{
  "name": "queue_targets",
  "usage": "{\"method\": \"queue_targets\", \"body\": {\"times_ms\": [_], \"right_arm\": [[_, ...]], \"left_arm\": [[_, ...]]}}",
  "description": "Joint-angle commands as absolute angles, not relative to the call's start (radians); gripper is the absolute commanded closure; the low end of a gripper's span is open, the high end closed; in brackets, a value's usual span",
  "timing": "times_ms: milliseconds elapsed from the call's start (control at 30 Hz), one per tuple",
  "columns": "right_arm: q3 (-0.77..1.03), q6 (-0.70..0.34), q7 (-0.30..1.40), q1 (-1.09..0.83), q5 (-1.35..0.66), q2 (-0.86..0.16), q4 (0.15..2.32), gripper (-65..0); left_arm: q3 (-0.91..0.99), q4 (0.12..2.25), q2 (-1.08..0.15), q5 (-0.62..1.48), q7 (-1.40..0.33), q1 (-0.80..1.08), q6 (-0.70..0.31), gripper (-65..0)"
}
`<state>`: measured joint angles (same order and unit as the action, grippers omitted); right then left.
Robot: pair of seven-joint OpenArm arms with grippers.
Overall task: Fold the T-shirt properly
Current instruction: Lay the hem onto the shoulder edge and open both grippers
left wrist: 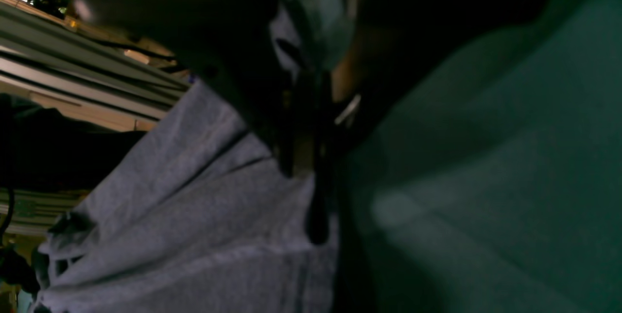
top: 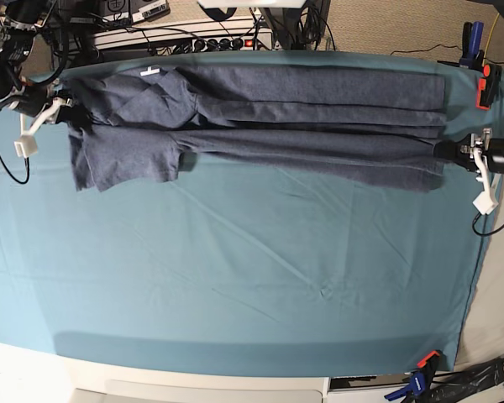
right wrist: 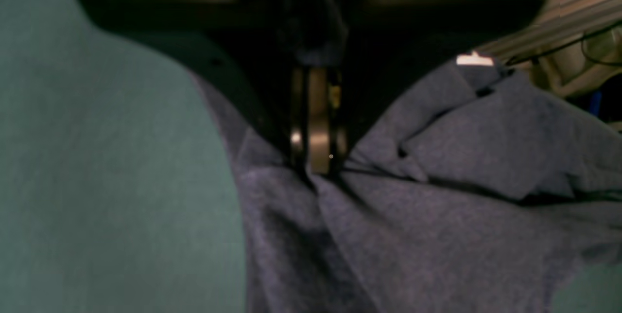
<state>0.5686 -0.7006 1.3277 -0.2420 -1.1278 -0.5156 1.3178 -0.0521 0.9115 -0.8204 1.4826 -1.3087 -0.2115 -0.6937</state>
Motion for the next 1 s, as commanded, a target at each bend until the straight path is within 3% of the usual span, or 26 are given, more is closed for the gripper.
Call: {"method": "queue_targets", "body": {"times_ms": [0,767,833,900,967], "right_arm": [[0.583,-0.698,1.33,-0.248,-1.119,-0.545,1.33,0.0],[0.583,-0.698,1.312,-0.254,-1.118,-0.507,1.33,0.0],[0.583,-0.698,1.309,-0.254,-1.118,-0.508,1.33,-11.0],[0.583,-0.698,1.308,-0.254,-1.118,-0.508,1.33,-19.6],[0.583,-0.698,1.308,-0.254,-1.118,-0.508,1.33,-21.5]], "left_arm": [[-0.043,0.92,-0.854,1.484,-1.306,-0.229,-0.698,0.0],[-0.043,0.92,-0.853,1.484,-1.309,-0.229,-0.698,0.0],[-0.043,0.92,-0.854,1.484,-1.309,-0.229,-0.698,0.0],[-0.043,0.92,-0.854,1.484,-1.312,-0.229,-0.698,-8.6],[-0.043,0.92,-0.854,1.484,-1.313,-0.229,-0.698,-21.8]]}}
